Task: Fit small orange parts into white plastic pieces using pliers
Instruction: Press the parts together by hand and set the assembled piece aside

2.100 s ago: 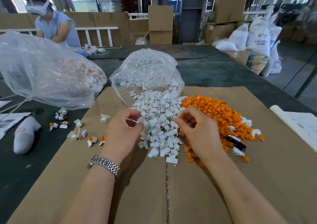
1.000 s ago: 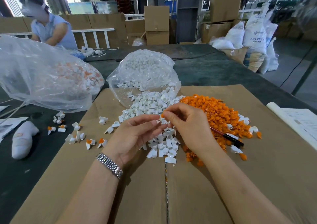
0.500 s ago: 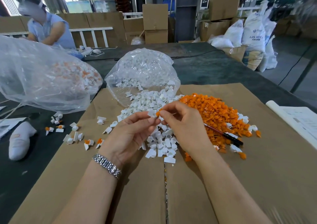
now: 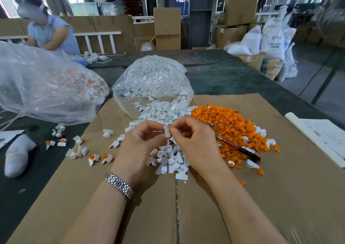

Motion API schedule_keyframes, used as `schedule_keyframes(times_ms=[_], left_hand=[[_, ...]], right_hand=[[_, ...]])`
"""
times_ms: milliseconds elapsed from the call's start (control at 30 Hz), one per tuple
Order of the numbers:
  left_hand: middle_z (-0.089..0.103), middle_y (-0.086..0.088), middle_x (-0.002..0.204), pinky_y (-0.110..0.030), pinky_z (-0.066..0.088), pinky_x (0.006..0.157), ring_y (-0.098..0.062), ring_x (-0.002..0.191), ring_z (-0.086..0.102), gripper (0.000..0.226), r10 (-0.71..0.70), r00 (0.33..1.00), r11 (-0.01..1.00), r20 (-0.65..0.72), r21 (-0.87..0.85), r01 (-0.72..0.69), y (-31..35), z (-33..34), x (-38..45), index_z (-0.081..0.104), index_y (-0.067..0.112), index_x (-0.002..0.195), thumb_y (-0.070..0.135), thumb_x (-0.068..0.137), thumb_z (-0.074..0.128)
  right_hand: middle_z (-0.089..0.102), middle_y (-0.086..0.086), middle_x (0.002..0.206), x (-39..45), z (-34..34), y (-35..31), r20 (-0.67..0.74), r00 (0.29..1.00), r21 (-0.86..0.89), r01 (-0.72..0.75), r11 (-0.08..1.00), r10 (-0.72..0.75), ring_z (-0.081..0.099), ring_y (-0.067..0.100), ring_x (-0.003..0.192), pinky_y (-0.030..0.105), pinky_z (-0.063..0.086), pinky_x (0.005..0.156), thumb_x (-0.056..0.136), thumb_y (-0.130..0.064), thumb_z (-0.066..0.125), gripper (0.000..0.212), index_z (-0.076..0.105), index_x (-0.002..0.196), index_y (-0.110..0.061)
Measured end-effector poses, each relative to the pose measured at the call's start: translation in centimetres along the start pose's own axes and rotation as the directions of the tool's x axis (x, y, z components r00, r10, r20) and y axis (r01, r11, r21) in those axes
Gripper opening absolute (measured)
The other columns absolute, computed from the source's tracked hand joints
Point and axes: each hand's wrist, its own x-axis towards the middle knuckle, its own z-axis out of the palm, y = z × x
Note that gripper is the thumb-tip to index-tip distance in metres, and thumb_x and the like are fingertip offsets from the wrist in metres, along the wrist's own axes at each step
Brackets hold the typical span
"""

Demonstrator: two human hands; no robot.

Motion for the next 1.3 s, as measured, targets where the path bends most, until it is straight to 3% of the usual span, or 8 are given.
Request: schedule_keyframes(times_ms=[100, 200, 367, 467, 867, 1000, 1200, 1300], left_hand=[[0.078, -0.004, 0.097, -0.022, 0.057, 0.074, -0.016, 0.086, 0.075, 0.031, 0.101, 0.995, 0.977, -0.009, 0.189, -0.097, 0.0, 0.4, -0.2, 0.075, 0.017, 0.105, -0.002, 0.082, 0.078], [0.079, 0.000, 0.095, -0.020, 0.058, 0.074, -0.016, 0.088, 0.076, 0.026, 0.108, 0.994, 0.953, 0.021, 0.284, -0.110, -0.1, 0.6, -0.4, 0.078, 0.023, 0.102, 0.004, 0.084, 0.079], [0.078, -0.010, 0.105, -0.033, 0.061, 0.084, -0.026, 0.098, 0.076, 0.026, -0.038, 0.999, 0.999, 0.027, 0.039, 0.037, 0.5, 0.1, -0.4, 0.079, 0.019, 0.101, 0.014, 0.075, 0.082], [0.077, -0.015, 0.106, -0.027, 0.060, 0.079, -0.026, 0.096, 0.076, 0.032, -0.040, 0.998, 0.994, 0.042, -0.104, 0.044, 0.7, 0.0, -0.4, 0.078, 0.013, 0.102, 0.011, 0.070, 0.082], [0.077, -0.017, 0.105, -0.027, 0.059, 0.080, -0.028, 0.098, 0.075, 0.033, 0.006, 0.994, 0.991, 0.108, -0.130, 0.008, 0.8, -0.7, -0.3, 0.080, 0.014, 0.097, 0.017, 0.065, 0.089], [0.076, -0.019, 0.110, -0.031, 0.059, 0.086, -0.033, 0.105, 0.073, 0.043, -0.006, 0.993, 0.993, 0.121, -0.113, 0.020, 0.7, -0.7, -0.3, 0.079, 0.012, 0.099, 0.026, 0.062, 0.096], [0.073, -0.026, 0.111, -0.034, 0.058, 0.091, -0.035, 0.108, 0.072, 0.013, -0.128, 0.982, 0.954, 0.141, -0.252, 0.160, 0.8, -0.5, -0.2, 0.078, 0.005, 0.090, 0.008, 0.079, 0.084], [0.075, -0.021, 0.097, -0.029, 0.060, 0.084, -0.033, 0.101, 0.075, 0.012, -0.124, 0.990, 0.968, 0.071, -0.213, 0.136, 0.9, -0.2, -0.3, 0.076, 0.007, 0.077, 0.007, 0.069, 0.085]], right_hand=[[0.067, -0.006, 0.072, 0.2, 0.1, 0.2, 0.017, 0.994, 0.082, -0.110, 0.991, 0.109, 0.061, 0.007, 0.065, 0.020, 0.051, 0.058, 0.090, -0.019, 0.071, 0.010, 0.068, 0.082, -0.022], [0.064, -0.001, 0.070, 0.4, -0.1, 0.2, 0.070, 0.981, 0.175, -0.189, 0.966, 0.179, 0.058, 0.009, 0.062, 0.023, 0.048, 0.057, 0.089, -0.015, 0.071, 0.005, 0.067, 0.085, -0.016], [0.069, 0.012, 0.089, 0.2, -1.3, 0.1, 0.246, 0.965, 0.294, -0.163, 0.942, 0.090, 0.064, 0.011, 0.070, 0.024, 0.054, 0.068, 0.089, -0.019, 0.077, 0.016, 0.072, 0.103, -0.023], [0.068, 0.009, 0.095, 0.3, -1.9, 0.1, 0.267, 0.963, 0.293, -0.103, 0.951, 0.022, 0.063, 0.012, 0.078, 0.021, 0.053, 0.070, 0.087, -0.020, 0.080, 0.024, 0.074, 0.109, -0.026], [0.071, -0.012, 0.089, 0.1, -2.3, 0.0, 0.284, 0.957, 0.290, -0.023, 0.957, -0.063, 0.067, 0.005, 0.088, 0.019, 0.052, 0.078, 0.090, -0.016, 0.076, 0.024, 0.077, 0.113, -0.023], [0.071, -0.010, 0.088, 0.1, -2.3, 0.1, 0.263, 0.962, 0.269, -0.004, 0.963, -0.069, 0.068, 0.006, 0.087, 0.020, 0.053, 0.079, 0.088, -0.014, 0.077, 0.025, 0.077, 0.112, -0.020], [0.067, -0.008, 0.091, 0.1, -2.1, 0.2, 0.212, 0.971, 0.148, 0.077, 0.986, -0.108, 0.065, 0.006, 0.084, 0.019, 0.053, 0.076, 0.089, -0.014, 0.077, 0.024, 0.077, 0.111, -0.022], [0.066, -0.009, 0.094, 0.1, -1.9, 0.2, 0.216, 0.966, 0.061, 0.134, 0.989, -0.144, 0.064, 0.008, 0.089, 0.021, 0.054, 0.081, 0.089, -0.016, 0.076, 0.024, 0.077, 0.112, -0.023]])
